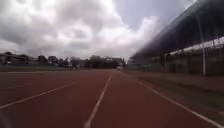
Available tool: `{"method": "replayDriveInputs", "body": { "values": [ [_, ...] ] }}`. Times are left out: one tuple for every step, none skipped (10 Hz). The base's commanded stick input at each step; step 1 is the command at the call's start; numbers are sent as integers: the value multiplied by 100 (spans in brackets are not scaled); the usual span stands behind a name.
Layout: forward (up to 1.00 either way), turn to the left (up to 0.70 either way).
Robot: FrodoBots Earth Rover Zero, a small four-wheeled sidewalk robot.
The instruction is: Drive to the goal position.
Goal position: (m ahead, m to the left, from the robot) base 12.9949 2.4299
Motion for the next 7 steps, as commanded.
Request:
{"method": "replayDriveInputs", "body": {
  "values": [
    [70,0],
    [70,0],
    [70,0],
    [70,0],
    [70,0],
    [70,0],
    [70,0]
  ]
}}
